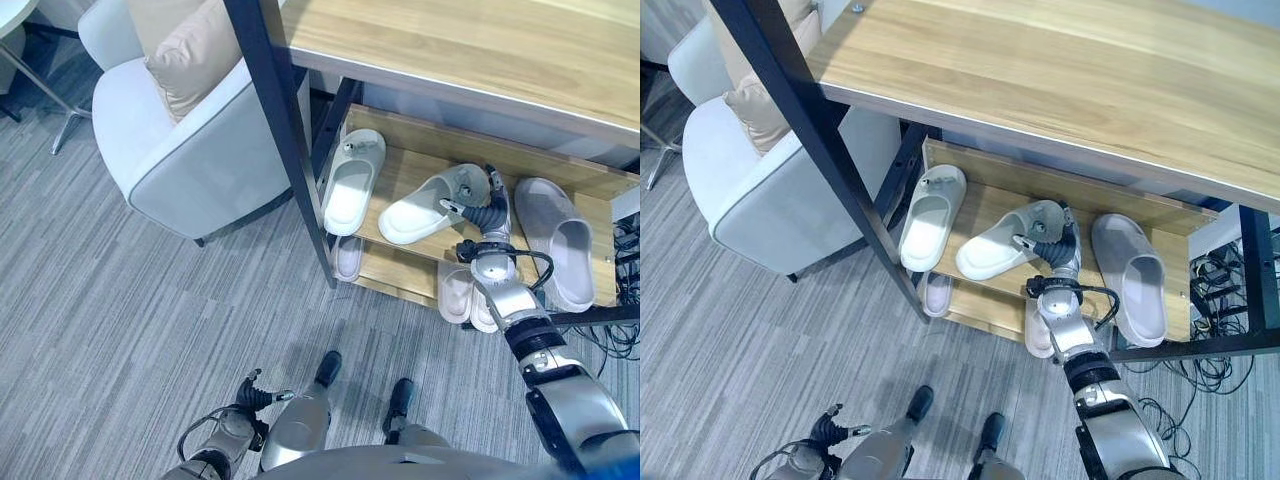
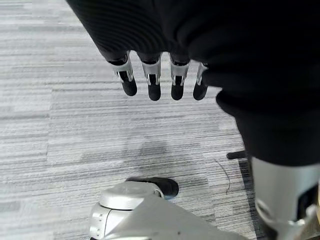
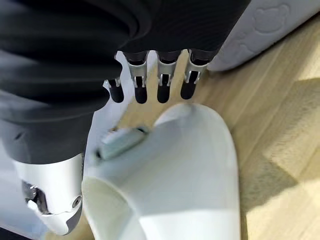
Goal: Arrange the slippers neatly on the shoe rack.
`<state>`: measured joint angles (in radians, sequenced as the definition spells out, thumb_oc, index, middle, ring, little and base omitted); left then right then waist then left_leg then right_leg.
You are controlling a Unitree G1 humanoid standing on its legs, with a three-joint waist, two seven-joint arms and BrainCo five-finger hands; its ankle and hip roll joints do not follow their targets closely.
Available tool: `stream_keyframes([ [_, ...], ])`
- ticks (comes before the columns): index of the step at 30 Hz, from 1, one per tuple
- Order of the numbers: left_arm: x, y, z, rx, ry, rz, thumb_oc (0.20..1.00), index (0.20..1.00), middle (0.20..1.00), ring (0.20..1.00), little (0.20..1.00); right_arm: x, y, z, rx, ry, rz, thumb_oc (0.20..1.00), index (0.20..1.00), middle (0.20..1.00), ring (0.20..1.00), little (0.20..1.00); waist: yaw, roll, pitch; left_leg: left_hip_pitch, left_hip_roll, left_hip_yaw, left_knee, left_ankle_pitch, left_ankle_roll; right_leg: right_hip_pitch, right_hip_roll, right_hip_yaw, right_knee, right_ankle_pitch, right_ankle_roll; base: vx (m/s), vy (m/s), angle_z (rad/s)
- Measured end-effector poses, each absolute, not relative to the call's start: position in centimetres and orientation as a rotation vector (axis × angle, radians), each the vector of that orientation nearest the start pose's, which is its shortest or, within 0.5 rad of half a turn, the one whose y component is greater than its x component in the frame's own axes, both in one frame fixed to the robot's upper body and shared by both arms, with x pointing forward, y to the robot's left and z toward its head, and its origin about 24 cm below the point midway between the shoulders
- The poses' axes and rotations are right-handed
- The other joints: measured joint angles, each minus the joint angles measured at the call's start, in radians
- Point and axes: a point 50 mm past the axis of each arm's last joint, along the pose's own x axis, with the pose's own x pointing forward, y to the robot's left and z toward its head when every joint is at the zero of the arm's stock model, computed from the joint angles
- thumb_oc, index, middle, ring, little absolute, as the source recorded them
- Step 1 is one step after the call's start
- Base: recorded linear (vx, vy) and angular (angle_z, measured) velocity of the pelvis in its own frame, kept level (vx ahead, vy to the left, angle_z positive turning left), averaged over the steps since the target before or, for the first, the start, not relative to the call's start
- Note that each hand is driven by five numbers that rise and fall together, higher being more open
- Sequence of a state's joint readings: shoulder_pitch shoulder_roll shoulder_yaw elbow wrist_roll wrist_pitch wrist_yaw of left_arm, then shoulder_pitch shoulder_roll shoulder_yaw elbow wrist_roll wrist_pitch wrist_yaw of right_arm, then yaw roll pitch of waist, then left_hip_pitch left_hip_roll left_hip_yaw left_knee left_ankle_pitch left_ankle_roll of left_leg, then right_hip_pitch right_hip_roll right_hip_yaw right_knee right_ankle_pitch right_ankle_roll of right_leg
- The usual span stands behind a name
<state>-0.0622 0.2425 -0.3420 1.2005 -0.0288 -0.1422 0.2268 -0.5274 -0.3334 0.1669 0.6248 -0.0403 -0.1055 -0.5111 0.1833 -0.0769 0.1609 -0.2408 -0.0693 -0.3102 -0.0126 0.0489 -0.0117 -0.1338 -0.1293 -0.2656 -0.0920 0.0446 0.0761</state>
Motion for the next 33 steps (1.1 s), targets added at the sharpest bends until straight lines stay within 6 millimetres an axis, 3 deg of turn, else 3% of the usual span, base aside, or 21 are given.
stream_keyframes([
  [3, 12.9, 22.0, -14.9, 0.5, 0.973, 0.04, 1.0, 1.0, 1.0, 1.0, 1.0, 35.0, -20.3, 8.4, -0.449, -0.118, -0.385, 1.0, 1.0, 1.0, 1.0, 1.0, 0.0, -0.005, -0.001, -0.025, -0.001, -0.003, 0.0, 0.006, -0.001, -0.025, -0.001, -0.007, 0.0, 0.005, 0.003, -0.01, -0.002, 0.04],
  [8, 13.5, 22.1, -14.7, 0.492, 0.954, 0.063, 1.0, 1.0, 1.0, 1.0, 1.0, 36.2, -22.7, 9.7, -0.547, -0.097, -0.442, 1.0, 1.0, 1.0, 1.0, 1.0, 0.022, -0.018, 0.011, -0.049, -0.003, -0.019, -0.001, 0.013, -0.003, -0.043, -0.001, -0.021, 0.0, 0.005, 0.004, -0.01, 0.008, 0.08],
  [11, 13.6, 22.2, -14.6, 0.487, 0.942, 0.074, 1.0, 1.0, 1.0, 1.0, 1.0, 36.4, -22.9, 10.2, -0.571, -0.108, -0.467, 1.0, 1.0, 1.0, 1.0, 1.0, 0.027, -0.034, 0.025, -0.055, -0.001, -0.032, -0.021, 0.026, -0.009, -0.05, -0.002, -0.044, -0.001, 0.005, 0.004, 0.01, 0.008, 0.12],
  [12, 13.7, 22.2, -14.6, 0.486, 0.938, 0.076, 1.0, 1.0, 1.0, 1.0, 1.0, 36.3, -23.1, 10.2, -0.575, -0.107, -0.48, 0.517, 0.517, 0.517, 0.517, 0.517, 0.027, -0.038, 0.031, -0.057, -0.001, -0.038, -0.022, 0.029, -0.01, -0.05, -0.002, -0.05, -0.001, 0.005, 0.004, 0.0, -0.001, 0.14],
  [13, 13.7, 22.3, -14.5, 0.482, 0.938, 0.082, 1.0, 1.0, 1.0, 1.0, 1.0, 36.3, -23.2, 10.2, -0.579, -0.105, -0.485, 0.2, 0.2, 0.2, 0.2, 0.2, 0.029, -0.046, 0.039, -0.058, -0.002, -0.039, -0.022, 0.03, -0.011, -0.05, -0.002, -0.051, -0.001, 0.005, 0.004, -0.01, -0.003, 0.1],
  [21, 13.8, 22.4, -14.5, 0.486, 0.936, 0.084, 1.0, 1.0, 1.0, 1.0, 1.0, 36.4, -23.3, 10.6, -0.702, -0.129, -0.468, 0.2, 0.2, 0.2, 0.2, 0.2, 0.029, -0.056, 0.045, -0.055, -0.002, -0.038, -0.02, 0.03, -0.011, -0.048, -0.003, -0.05, -0.001, 0.006, 0.005, -0.01, 0.01, 0.0],
  [24, 13.9, 22.4, -14.5, 0.485, 0.935, 0.084, 1.0, 1.0, 1.0, 1.0, 1.0, 36.1, -23.3, 10.5, -0.724, -0.138, -0.466, 0.2, 0.2, 0.2, 0.2, 0.2, 0.027, -0.04, 0.055, -0.039, -0.007, -0.035, -0.018, 0.031, -0.011, -0.031, -0.009, -0.05, -0.001, 0.007, 0.006, -0.02, 0.026, 0.01],
  [28, 13.9, 22.2, -14.5, 0.482, 0.933, 0.081, 1.0, 1.0, 1.0, 1.0, 1.0, 34.5, -23.1, 9.8, -0.771, -0.182, -0.439, 0.2, 0.2, 0.2, 0.2, 0.2, 0.025, -0.017, 0.058, -0.017, -0.01, -0.03, -0.02, 0.03, -0.011, -0.013, -0.013, -0.046, -0.001, 0.008, 0.008, 0.0, 0.006, -0.02],
  [31, 13.4, 22.2, -14.7, 0.454, 0.947, 0.099, 1.0, 1.0, 1.0, 1.0, 1.0, 32.1, -23.3, 9.4, -0.814, -0.235, -0.419, 0.2, 0.2, 0.2, 0.2, 0.2, 0.022, -0.011, 0.057, 0.012, -0.01, -0.025, -0.022, 0.03, -0.011, 0.014, -0.014, -0.041, -0.001, 0.006, 0.009, 0.0, -0.005, -0.04],
  [33, 13.0, 22.4, -14.7, 0.459, 0.956, 0.104, 1.0, 1.0, 1.0, 1.0, 1.0, 30.6, -23.7, 10.1, -0.836, -0.294, -0.424, 0.2, 0.2, 0.2, 0.2, 0.2, -0.006, -0.009, 0.055, 0.036, -0.009, -0.021, -0.024, 0.029, -0.013, 0.036, -0.015, -0.037, -0.001, 0.006, 0.01, 0.01, -0.015, -0.1],
])
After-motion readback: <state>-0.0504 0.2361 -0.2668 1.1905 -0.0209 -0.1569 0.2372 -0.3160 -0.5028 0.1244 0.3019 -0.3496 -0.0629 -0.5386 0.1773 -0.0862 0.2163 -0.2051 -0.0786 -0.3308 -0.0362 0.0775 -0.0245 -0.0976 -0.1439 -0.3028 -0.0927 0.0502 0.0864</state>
